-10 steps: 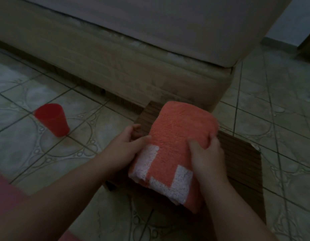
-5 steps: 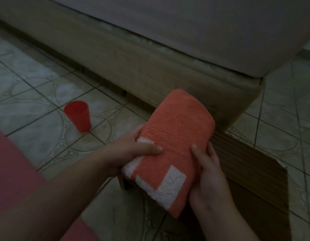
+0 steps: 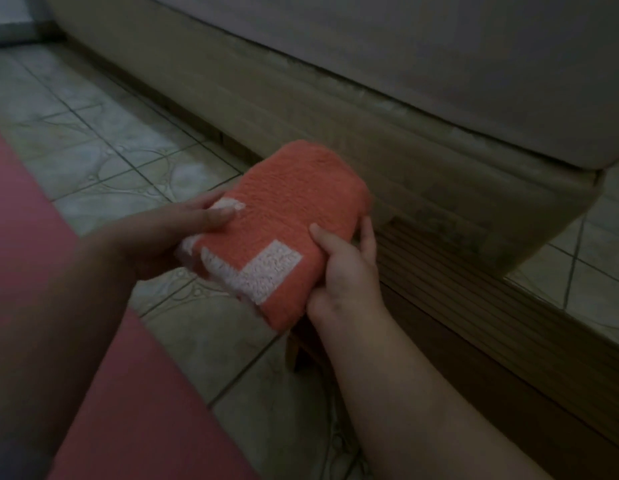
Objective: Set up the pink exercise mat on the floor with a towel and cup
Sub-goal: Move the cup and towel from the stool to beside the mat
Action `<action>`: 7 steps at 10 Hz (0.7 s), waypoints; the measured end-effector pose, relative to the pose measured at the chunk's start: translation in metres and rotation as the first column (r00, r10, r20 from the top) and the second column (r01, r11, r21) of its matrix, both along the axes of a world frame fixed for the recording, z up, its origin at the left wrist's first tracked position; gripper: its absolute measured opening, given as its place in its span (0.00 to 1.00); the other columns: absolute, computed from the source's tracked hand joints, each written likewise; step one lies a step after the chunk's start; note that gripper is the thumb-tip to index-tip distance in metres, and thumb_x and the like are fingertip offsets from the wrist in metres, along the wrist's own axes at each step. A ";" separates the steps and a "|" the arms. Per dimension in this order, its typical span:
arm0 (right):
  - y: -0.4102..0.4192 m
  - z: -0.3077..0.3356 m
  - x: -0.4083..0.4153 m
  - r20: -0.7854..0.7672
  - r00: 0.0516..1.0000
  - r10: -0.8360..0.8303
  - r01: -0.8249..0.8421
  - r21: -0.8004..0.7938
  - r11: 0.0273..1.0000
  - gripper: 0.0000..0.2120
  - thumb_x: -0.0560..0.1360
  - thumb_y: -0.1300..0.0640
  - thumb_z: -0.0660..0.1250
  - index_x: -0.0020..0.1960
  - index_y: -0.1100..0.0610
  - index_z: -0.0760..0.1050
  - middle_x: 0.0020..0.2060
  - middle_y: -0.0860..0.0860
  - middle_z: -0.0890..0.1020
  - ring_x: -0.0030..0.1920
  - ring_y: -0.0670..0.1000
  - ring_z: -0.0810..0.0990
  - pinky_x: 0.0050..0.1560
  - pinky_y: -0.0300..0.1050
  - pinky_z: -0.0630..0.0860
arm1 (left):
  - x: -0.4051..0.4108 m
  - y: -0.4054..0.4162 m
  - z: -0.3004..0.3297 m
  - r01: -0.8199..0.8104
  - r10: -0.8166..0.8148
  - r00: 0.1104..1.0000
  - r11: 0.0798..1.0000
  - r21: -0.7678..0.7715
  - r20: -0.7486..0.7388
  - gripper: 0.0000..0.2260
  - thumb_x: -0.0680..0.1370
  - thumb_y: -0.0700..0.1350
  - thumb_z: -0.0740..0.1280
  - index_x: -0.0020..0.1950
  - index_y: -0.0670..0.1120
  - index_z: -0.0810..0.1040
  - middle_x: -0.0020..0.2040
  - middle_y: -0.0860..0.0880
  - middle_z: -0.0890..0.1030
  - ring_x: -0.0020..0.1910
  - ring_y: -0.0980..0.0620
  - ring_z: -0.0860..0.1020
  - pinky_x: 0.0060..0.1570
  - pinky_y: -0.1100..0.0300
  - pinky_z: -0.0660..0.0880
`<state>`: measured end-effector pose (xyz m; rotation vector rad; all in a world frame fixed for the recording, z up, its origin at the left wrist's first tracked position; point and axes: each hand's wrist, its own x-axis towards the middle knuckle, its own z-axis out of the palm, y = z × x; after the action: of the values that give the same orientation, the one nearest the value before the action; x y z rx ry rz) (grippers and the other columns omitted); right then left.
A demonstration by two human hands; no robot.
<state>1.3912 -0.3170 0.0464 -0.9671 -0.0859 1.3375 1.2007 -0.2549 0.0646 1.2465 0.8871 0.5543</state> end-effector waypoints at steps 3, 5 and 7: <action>0.039 -0.042 -0.064 0.152 0.983 -0.102 0.111 -0.055 0.992 0.44 0.67 0.68 0.73 0.70 0.34 0.60 0.68 0.47 0.70 0.60 0.51 0.75 0.53 0.51 0.75 | -0.015 -0.024 -0.069 -0.528 0.575 0.817 0.777 -0.342 0.045 0.23 0.58 0.56 0.76 0.51 0.52 0.79 0.45 0.49 0.82 0.40 0.50 0.82 0.41 0.47 0.80; 0.036 -0.084 -0.075 0.276 0.958 -0.074 0.161 -0.307 0.938 0.45 0.66 0.69 0.72 0.70 0.33 0.60 0.63 0.50 0.69 0.54 0.51 0.72 0.51 0.50 0.72 | -0.019 -0.025 -0.132 -0.651 0.693 0.718 0.701 -0.289 0.063 0.36 0.67 0.32 0.72 0.68 0.56 0.64 0.58 0.51 0.78 0.51 0.50 0.80 0.33 0.55 0.78; 0.019 -0.114 -0.065 0.392 0.872 0.293 -0.090 -0.461 0.883 0.37 0.71 0.70 0.64 0.72 0.44 0.57 0.66 0.58 0.72 0.57 0.60 0.78 0.51 0.52 0.77 | -0.020 -0.024 -0.176 -0.682 0.707 0.707 0.688 -0.246 0.017 0.40 0.67 0.25 0.68 0.72 0.52 0.60 0.57 0.48 0.76 0.49 0.52 0.78 0.41 0.55 0.77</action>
<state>1.3261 -0.2976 -0.0671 -1.6834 -0.2593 1.3166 1.1809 -0.2794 -0.1114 0.6215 1.2963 1.0892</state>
